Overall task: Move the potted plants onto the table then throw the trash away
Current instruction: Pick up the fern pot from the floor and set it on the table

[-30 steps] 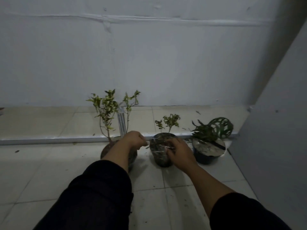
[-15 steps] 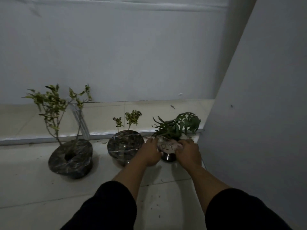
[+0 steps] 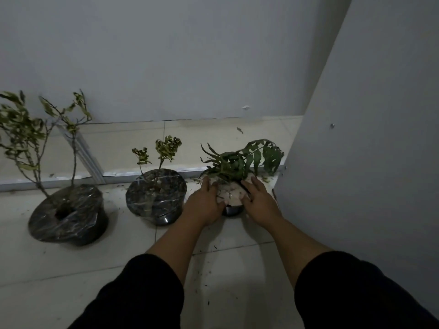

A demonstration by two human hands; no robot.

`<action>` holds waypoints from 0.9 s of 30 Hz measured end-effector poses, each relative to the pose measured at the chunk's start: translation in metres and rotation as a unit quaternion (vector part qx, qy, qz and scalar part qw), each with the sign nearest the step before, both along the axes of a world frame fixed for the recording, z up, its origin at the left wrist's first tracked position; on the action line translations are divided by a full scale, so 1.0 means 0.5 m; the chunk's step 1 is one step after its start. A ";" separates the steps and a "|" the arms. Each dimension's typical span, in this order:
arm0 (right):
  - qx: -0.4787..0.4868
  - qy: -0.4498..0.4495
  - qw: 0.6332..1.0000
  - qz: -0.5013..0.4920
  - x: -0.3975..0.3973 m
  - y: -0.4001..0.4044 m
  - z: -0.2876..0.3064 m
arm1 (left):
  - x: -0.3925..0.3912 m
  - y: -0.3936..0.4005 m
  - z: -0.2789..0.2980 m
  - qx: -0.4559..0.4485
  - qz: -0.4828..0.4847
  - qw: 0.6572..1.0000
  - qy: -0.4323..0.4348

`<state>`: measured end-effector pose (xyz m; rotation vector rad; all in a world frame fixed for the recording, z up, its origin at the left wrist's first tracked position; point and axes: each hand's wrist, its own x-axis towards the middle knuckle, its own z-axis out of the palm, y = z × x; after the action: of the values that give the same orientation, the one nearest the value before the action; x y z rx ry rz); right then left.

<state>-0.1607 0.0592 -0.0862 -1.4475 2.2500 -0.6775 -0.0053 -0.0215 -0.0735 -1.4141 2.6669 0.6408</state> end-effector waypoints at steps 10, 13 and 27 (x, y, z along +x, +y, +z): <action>-0.094 -0.006 0.995 -0.027 0.028 0.019 -0.002 | -0.007 0.023 0.025 0.012 0.005 0.990 0.143; -0.141 0.008 0.989 -0.050 0.046 0.033 0.033 | 0.008 0.020 0.059 -0.013 -0.020 0.987 0.159; -0.119 -0.035 0.987 -0.105 0.240 0.159 0.519 | 0.211 0.109 0.564 0.055 -0.021 0.988 0.142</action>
<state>-0.0410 0.1385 0.1734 -1.2739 2.3516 -1.0802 0.1004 0.0332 0.2084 -1.3250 2.8071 1.0394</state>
